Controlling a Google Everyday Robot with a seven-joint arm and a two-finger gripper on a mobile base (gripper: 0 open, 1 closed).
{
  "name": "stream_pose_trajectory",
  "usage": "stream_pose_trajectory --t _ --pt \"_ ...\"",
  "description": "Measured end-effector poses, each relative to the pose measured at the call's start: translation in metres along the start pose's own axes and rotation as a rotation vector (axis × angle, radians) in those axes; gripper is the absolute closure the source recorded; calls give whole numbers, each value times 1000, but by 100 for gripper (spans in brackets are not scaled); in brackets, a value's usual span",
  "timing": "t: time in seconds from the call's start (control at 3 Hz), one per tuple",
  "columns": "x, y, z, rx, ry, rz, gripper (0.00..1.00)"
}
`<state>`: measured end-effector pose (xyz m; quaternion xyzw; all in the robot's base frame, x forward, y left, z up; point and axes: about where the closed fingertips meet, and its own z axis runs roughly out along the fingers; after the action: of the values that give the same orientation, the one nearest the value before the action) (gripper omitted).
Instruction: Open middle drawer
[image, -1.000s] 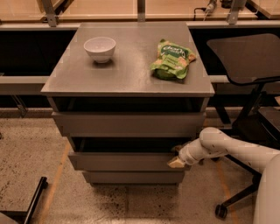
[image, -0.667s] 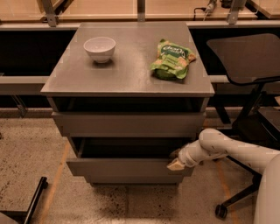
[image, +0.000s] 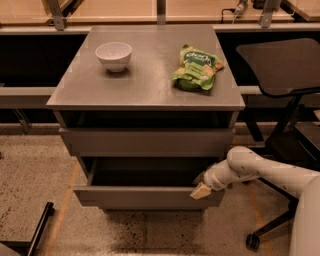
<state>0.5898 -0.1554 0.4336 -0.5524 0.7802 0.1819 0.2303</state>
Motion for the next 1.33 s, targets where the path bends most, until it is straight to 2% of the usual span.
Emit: stream_pose_trajectory --t 0.33,0.67,1.0,1.33 --pt "0 4 3 -28 31 7 59" --pt "0 4 3 -29 31 7 36" --pt "15 43 0 -108 75 92 12" --pt "28 86 -6 -190 115 192 0"
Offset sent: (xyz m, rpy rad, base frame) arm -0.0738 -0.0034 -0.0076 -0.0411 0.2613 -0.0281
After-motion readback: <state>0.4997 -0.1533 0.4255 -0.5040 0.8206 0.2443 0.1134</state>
